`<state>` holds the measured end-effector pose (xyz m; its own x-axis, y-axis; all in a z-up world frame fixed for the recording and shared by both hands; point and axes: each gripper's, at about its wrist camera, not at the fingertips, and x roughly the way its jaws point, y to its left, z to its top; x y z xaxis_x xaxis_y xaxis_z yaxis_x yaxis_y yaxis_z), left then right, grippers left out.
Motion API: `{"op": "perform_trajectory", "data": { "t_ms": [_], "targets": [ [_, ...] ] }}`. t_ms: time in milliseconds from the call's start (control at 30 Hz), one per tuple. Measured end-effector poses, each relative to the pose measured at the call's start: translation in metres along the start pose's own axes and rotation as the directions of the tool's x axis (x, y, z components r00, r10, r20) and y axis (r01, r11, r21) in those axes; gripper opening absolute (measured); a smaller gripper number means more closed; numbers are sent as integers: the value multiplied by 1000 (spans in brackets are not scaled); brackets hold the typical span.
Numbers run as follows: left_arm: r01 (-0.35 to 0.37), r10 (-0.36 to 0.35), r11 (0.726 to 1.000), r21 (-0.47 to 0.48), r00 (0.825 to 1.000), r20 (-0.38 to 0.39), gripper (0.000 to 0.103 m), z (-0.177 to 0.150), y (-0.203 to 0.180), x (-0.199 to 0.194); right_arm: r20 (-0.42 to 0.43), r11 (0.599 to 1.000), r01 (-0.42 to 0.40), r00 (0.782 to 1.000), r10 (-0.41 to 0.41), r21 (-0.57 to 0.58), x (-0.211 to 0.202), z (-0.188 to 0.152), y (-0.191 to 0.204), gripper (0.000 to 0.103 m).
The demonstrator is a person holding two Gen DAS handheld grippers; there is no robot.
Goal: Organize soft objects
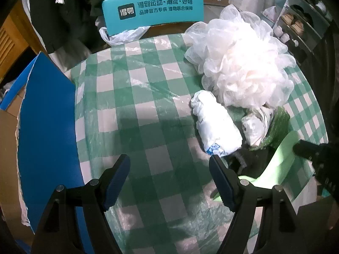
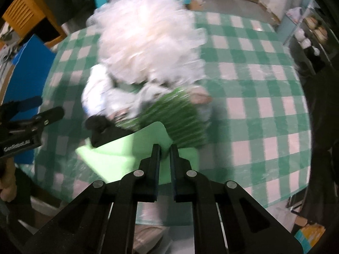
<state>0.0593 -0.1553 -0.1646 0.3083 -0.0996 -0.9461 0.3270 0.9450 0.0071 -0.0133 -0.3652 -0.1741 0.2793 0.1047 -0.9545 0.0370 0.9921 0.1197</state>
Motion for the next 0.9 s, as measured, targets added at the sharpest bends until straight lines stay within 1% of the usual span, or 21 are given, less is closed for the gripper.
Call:
{"op": "perform_trajectory", "data": {
  "t_ms": [100,133,167,233,267,300,367,467,633,800,900],
  "targets": [
    [-2,2,1000,-6,1000,7,79,4,0,0,13,999,22,1000,-23,39,-3,2,-17,8],
    [-1,1,1000,-7,1000,8,82,5,-1,0,13,998,23,1000,-24,55,-3,3,-23,8],
    [0,1,1000,-9,1000,9,82,6,-1,0,9,997,16,1000,-17,73,-1,4,-27,8],
    [3,-2,1000,-11,1000,9,82,8,-3,1,-4,992,-35,999,35,119,6,7,-27,9],
    [5,-5,1000,-12,1000,7,82,9,-3,2,-1,990,-49,999,49,130,8,6,-25,17],
    [7,-7,1000,-12,1000,6,82,10,-4,3,-5,991,-57,998,58,122,9,3,-22,38],
    [7,-7,1000,-13,1000,5,82,12,-6,5,-2,993,-58,998,58,102,9,-1,-14,55],
    [12,-12,1000,-18,1000,-4,82,15,-8,10,-16,995,-72,997,73,74,14,-6,-4,57],
    [25,-25,999,-34,1000,-12,82,18,-9,15,-61,994,-78,995,83,76,29,-13,-3,57],
    [32,-33,998,-48,999,-16,82,21,-7,20,-96,997,-55,994,60,53,41,-18,-2,58],
    [42,-44,997,-66,999,-19,82,23,-6,24,-93,1000,-28,995,29,7,42,-22,4,58]
  ]
}}
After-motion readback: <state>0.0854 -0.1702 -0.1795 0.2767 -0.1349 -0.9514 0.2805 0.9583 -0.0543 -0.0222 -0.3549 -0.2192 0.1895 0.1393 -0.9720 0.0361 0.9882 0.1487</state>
